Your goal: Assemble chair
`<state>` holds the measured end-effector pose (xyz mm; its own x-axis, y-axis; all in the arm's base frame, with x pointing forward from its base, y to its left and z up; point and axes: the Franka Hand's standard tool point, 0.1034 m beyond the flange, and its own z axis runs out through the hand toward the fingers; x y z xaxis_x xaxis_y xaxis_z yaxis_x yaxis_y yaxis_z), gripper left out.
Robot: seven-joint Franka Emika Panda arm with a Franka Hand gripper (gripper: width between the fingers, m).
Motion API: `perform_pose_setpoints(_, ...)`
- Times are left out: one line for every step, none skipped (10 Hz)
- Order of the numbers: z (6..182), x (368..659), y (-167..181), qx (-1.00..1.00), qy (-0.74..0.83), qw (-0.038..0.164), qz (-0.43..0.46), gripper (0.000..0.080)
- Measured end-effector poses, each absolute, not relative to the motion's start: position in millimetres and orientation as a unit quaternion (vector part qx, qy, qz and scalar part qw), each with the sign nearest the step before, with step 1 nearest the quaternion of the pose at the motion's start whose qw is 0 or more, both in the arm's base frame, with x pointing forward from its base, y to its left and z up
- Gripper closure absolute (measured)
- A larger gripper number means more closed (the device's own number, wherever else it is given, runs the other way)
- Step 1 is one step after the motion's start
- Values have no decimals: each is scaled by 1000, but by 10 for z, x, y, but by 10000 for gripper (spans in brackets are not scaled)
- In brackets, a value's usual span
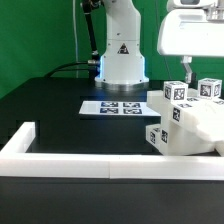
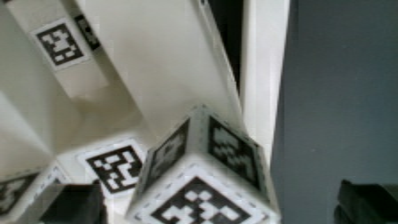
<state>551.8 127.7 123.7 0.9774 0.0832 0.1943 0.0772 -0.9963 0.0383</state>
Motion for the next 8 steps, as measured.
perform_pose_setpoints(1239,5523,1261,992,80,19,98,151)
perform_pose_setpoints(1240,5525,1253,988,115,23,97,151)
perform_pose_setpoints(1240,5526,1248,984,145,27,96,151)
perform_pose_setpoints(1240,5527,1242,981,165,31,96,151)
perform_pose_setpoints(1240,5530,1232,976,194,35,94,151)
perform_pose_setpoints(1237,5529,1232,978,185,34,95,151)
perform_pose_setpoints(1237,5529,1231,978,185,34,94,272)
perform_pose_setpoints(1236,5529,1231,981,168,32,95,409)
